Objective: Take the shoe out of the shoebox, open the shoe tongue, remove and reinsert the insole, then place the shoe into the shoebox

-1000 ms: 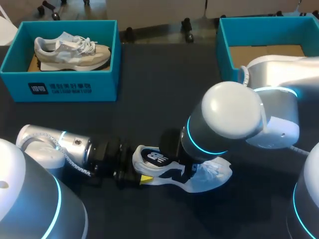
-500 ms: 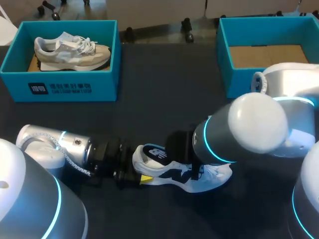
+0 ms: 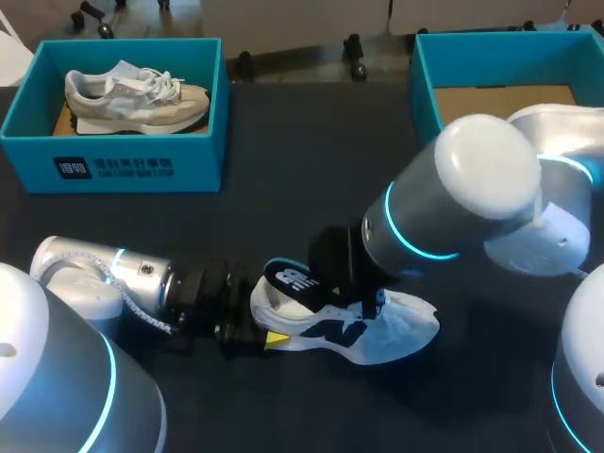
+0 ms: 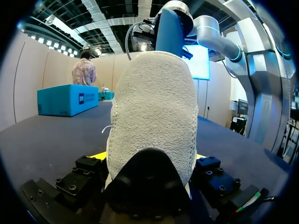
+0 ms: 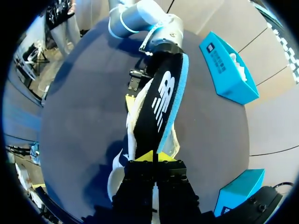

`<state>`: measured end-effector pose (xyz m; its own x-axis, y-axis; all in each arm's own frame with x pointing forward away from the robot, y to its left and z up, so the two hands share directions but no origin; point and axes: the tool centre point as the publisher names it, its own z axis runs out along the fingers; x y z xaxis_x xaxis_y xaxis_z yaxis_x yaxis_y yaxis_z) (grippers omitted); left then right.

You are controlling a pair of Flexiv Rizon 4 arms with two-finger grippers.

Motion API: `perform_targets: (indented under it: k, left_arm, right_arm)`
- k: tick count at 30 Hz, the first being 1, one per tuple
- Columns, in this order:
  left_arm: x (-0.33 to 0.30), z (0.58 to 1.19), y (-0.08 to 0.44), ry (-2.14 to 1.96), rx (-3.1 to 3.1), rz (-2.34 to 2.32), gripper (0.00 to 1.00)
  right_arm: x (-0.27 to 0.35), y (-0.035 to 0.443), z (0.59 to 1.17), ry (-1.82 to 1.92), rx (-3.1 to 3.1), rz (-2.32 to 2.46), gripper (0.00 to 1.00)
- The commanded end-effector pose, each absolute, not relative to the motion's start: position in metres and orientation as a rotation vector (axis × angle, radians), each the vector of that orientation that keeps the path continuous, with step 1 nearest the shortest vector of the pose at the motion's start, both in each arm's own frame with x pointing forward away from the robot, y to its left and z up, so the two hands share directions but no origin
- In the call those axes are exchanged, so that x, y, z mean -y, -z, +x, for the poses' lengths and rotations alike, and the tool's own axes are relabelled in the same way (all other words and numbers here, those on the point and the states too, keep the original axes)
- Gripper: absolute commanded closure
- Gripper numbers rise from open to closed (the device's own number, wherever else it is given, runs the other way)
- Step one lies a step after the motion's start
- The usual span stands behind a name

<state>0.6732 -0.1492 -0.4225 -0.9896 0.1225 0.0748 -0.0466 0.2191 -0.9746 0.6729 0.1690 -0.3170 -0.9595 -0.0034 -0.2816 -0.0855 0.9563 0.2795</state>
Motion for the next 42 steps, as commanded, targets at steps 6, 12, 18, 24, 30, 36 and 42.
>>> perform_targets:
  k: [6,12,18,24,30,36,42]
  left_arm:
    - [0.148,0.673,0.422,-1.879,2.345,-0.073,1.0]
    - [0.148,0.673,0.422,-1.879,2.345,-0.073,1.0]
    - [0.148,0.673,0.422,-1.879,2.345,-0.073,1.0]
    - [0.148,0.673,0.422,-1.879,2.345,-0.073,1.0]
    - [0.148,0.673,0.422,-1.879,2.345,-0.073,1.0]
    - [0.148,0.673,0.422,-1.879,2.345,-0.073,1.0]
    - [0.148,0.673,0.422,-1.879,2.345,-0.073,1.0]
  right_arm:
    - [-0.177,0.305,0.666,-0.379,-2.849,-0.063,0.66]
    - [-0.178,0.292,0.665,-0.398,-2.879,-0.05,0.65]
    - [-0.179,0.285,0.666,-0.45,-2.922,-0.03,0.65]
    - [-0.18,0.283,0.668,-0.504,-2.962,-0.022,0.62]
    - [-0.187,0.28,0.673,-0.555,-3.014,-0.026,0.61]
    - [-0.191,0.281,0.678,-0.593,-3.062,-0.02,0.62]
    - [-0.194,0.286,0.679,-0.629,-3.094,-0.008,0.69]
